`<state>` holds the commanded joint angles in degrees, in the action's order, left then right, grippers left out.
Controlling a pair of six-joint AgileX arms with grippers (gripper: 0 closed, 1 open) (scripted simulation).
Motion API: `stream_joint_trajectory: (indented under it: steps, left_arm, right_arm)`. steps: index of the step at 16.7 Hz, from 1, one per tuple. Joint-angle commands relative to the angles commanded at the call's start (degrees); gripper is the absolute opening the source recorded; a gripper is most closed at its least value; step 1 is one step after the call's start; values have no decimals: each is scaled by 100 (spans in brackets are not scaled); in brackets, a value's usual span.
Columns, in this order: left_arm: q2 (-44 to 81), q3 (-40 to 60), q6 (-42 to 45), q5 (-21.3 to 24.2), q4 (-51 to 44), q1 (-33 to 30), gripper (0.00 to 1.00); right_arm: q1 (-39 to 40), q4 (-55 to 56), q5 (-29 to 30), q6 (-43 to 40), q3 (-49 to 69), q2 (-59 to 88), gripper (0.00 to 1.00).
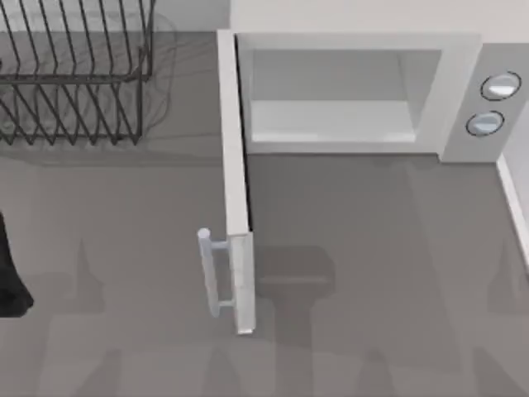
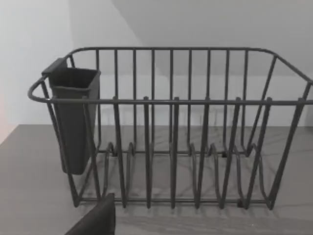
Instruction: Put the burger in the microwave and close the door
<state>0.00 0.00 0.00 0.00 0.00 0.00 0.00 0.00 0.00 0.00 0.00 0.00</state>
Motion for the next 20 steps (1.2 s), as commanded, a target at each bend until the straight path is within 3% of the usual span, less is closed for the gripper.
stream_joint_trajectory:
  steps: [6, 20]
  left_arm:
    - [0, 0, 0, 0, 0, 0, 100]
    - [0, 0, 0, 0, 0, 0, 100]
  right_arm:
    - [-29, -578, 0, -586, 468, 626, 100]
    - [-200, -4899, 10, -5095, 3588, 6632, 100]
